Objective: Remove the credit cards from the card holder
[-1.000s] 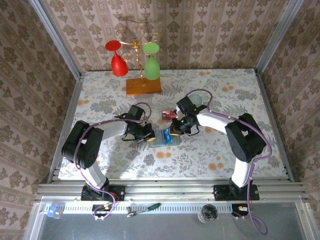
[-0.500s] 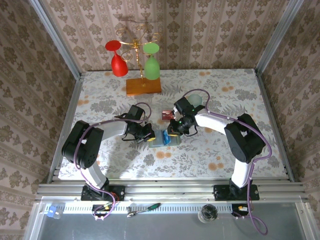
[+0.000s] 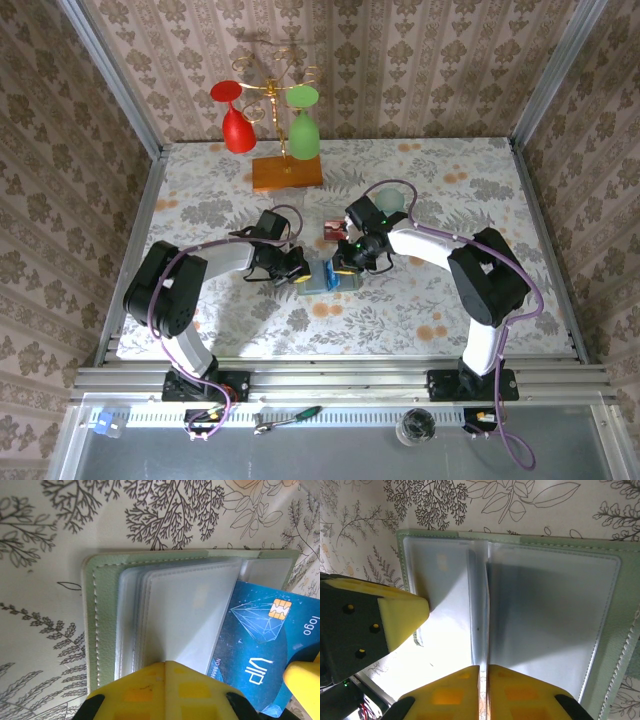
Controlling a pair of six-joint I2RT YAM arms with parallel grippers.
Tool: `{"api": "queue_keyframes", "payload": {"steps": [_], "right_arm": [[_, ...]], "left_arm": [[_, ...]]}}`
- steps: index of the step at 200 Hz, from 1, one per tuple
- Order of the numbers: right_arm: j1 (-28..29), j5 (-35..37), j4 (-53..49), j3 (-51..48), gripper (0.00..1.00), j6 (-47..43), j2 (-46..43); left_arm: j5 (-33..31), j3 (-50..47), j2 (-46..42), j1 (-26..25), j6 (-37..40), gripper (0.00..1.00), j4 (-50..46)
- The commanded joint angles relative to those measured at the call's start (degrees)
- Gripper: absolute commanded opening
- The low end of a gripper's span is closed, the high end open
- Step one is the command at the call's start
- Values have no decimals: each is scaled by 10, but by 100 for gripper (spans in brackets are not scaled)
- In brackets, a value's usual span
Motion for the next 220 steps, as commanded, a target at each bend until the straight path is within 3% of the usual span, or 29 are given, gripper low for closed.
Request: {"api": "queue_keyframes", "payload": {"steps": [1,92,139,164,220], "right_arm": [[4,7,-17,-5,10,5,-7],[4,32,-32,5,2,-1,-27],[-2,55,-80,27,1,-53,-47],[-8,67,-121,53,0,-135,-45],[-15,156,-241,134,0,-410,-20]], "left_arm": [[-3,-1,4,3,13,0,-18],[-3,5,-3,4,12,0,-21],[-2,14,-13,5,11,0,-22],[-2,15,-19,6,11,0,-22],[-6,3,-42,14,7,2,-12]]}}
